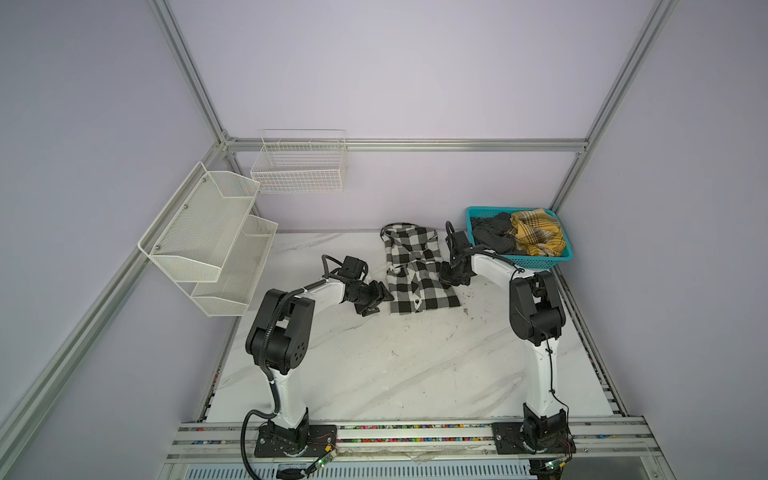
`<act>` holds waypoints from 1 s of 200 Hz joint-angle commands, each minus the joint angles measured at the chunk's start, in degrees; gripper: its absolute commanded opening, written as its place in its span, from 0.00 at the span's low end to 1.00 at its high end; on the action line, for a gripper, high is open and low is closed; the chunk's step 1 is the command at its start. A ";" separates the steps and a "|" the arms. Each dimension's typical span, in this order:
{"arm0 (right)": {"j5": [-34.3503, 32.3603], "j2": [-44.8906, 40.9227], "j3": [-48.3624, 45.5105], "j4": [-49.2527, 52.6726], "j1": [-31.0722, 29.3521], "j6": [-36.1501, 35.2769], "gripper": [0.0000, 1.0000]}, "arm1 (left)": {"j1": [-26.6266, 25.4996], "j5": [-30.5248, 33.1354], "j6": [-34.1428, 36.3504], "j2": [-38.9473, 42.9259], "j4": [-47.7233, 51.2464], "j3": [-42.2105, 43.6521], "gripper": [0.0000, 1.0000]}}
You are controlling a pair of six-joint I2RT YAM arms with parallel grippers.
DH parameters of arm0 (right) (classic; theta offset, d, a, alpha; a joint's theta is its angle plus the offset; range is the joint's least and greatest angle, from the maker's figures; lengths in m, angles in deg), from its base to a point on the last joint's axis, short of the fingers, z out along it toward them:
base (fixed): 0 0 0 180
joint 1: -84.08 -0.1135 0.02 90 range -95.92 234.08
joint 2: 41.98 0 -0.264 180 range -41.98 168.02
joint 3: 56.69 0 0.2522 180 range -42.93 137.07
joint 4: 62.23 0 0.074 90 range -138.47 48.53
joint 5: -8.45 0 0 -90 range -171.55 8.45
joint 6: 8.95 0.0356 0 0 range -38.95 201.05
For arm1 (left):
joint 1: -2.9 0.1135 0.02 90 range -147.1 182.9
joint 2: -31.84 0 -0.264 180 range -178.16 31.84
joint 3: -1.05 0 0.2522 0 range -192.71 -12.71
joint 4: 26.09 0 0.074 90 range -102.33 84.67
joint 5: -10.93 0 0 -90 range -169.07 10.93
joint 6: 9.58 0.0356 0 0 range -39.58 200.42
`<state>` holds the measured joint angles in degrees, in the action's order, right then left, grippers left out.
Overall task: Fold and stack the long sleeve shirts
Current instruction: 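Open both grippers and draw them back toward the robot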
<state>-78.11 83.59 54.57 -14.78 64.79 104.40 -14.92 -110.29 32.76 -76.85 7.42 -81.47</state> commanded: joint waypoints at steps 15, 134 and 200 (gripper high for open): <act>-5.45 -1.62 -2.40 1.00 0.21 4.42 0.00 | -0.98 -2.04 -0.69 -0.64 -3.66 -0.68 0.69; -1.43 -2.96 -10.55 -0.29 -0.08 7.93 0.00 | -1.86 -3.73 -2.00 -7.57 -4.25 -5.60 0.30; 0.21 -14.07 -21.61 -1.81 -2.21 8.41 0.00 | -2.09 -1.87 -0.50 2.28 -2.06 4.49 0.00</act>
<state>-78.83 73.69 37.34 -20.33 64.16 111.88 -16.69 -113.16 30.68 -82.38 3.47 -82.27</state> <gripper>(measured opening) 0.045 0.047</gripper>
